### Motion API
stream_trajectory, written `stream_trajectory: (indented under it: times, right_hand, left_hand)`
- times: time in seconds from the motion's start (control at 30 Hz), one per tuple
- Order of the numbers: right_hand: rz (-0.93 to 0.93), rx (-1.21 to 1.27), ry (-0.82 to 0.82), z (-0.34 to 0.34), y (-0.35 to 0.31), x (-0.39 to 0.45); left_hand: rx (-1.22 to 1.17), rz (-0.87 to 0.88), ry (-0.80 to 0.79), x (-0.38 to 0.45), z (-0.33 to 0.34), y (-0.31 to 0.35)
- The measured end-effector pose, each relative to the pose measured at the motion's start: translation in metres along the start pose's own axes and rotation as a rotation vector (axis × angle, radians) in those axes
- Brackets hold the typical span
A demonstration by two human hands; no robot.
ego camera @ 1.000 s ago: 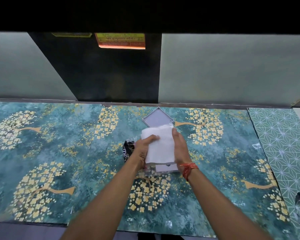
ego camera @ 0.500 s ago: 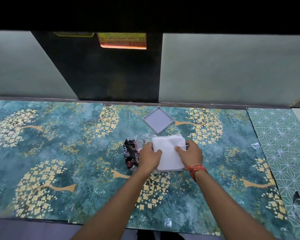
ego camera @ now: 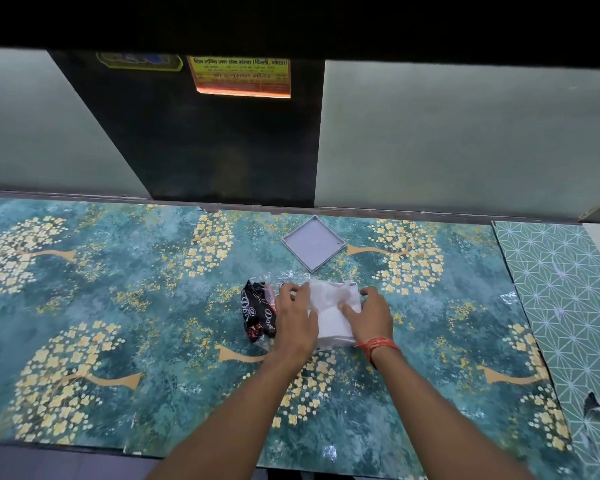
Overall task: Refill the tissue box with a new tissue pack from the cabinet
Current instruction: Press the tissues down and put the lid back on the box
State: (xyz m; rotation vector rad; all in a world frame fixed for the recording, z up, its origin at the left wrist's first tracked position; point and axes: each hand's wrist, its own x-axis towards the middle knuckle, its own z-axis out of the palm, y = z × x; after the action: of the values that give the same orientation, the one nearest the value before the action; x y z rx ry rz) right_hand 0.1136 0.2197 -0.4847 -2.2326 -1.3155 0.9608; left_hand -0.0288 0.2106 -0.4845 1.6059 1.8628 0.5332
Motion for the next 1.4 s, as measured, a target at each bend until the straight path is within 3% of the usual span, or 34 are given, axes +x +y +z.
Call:
stream_trajectory:
  times: [0.2,0.33,0.43,0.53,0.6,0.97,1.13,1.2,1.3,1.4]
  right_hand:
    - [-0.056,-0.024,-0.008,0.005,0.0,-0.006]
    - [-0.377,-0.234,0.049,-0.018,-0.002,-0.016]
    - [-0.542,-0.486,-0.171,-0.02,-0.017,-0.021]
    - [-0.528,-0.716,-0.335,-0.004,-0.027,-0.016]
    - [-0.489,-0.767,-0.372,0.003,-0.029,-0.012]
    - [-0.344,-0.836,-0.422,0.012,-0.034,-0.002]
    - [-0.365,-0.719,-0.474,0.004,-0.038,0.004]
    - [-0.421,-0.579,-0.339,-0.002,-0.045,0.007]
    - [-0.459,-0.397,-0.058,-0.002,-0.064,0.027]
    - [-0.492,-0.407,-0.04,0.01,-0.079,0.059]
  left_hand:
    - [-0.083,0.012,-0.009,-0.002,-0.005,-0.001]
    - [-0.051,0.207,0.162,-0.011,-0.015,-0.012]
    - [0.224,0.234,-0.005,-0.008,-0.023,-0.015]
    - [0.44,0.143,-0.238,0.002,-0.026,-0.012]
    - [0.487,0.118,-0.312,0.006,-0.024,-0.01]
    - [0.51,0.007,-0.478,0.02,-0.019,-0.008]
    - [0.423,-0.011,-0.515,0.026,-0.024,-0.004]
    - [0.266,-0.026,-0.442,0.033,-0.032,-0.002]
    - [0.078,-0.062,-0.181,0.051,-0.046,0.005]
    - [-0.102,-0.103,-0.057,0.073,-0.052,0.008]
